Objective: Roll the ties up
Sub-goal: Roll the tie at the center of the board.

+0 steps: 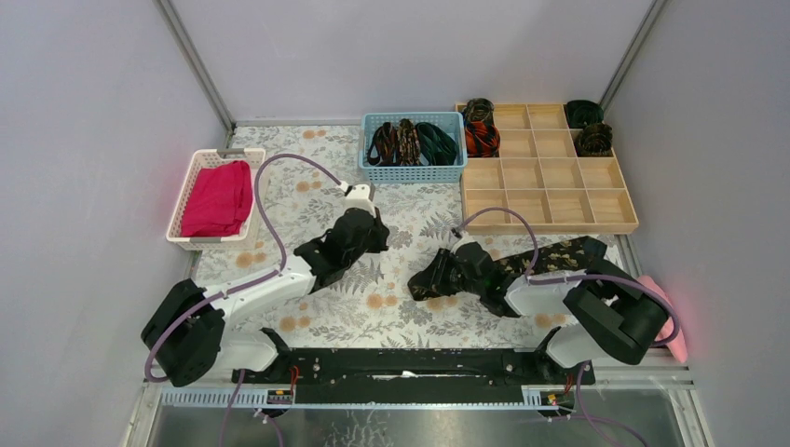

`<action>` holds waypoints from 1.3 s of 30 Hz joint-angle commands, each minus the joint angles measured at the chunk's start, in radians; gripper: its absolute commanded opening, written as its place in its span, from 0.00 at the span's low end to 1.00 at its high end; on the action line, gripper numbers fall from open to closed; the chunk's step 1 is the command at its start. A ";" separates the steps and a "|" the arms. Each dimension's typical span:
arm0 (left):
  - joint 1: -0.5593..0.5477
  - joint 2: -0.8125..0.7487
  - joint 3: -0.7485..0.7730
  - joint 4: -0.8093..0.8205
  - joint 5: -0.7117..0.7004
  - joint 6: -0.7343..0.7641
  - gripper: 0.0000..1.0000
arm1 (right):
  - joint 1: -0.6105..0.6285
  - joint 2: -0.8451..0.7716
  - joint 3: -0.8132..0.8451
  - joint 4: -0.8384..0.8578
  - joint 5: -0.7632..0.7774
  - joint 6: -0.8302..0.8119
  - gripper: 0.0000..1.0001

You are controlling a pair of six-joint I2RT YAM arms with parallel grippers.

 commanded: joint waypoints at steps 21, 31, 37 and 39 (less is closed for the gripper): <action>-0.192 0.068 -0.028 0.098 -0.070 0.030 0.00 | -0.094 0.132 -0.174 0.554 -0.165 0.234 0.22; -0.191 0.014 -0.042 0.051 -0.137 0.047 0.00 | -0.095 0.347 -0.019 0.616 -0.240 0.284 0.22; -0.193 0.006 -0.073 0.080 -0.103 0.027 0.00 | -0.096 0.396 -0.045 0.652 -0.219 0.295 0.22; -0.196 0.012 -0.100 0.115 -0.070 0.016 0.00 | -0.096 0.398 -0.062 0.655 -0.207 0.293 0.22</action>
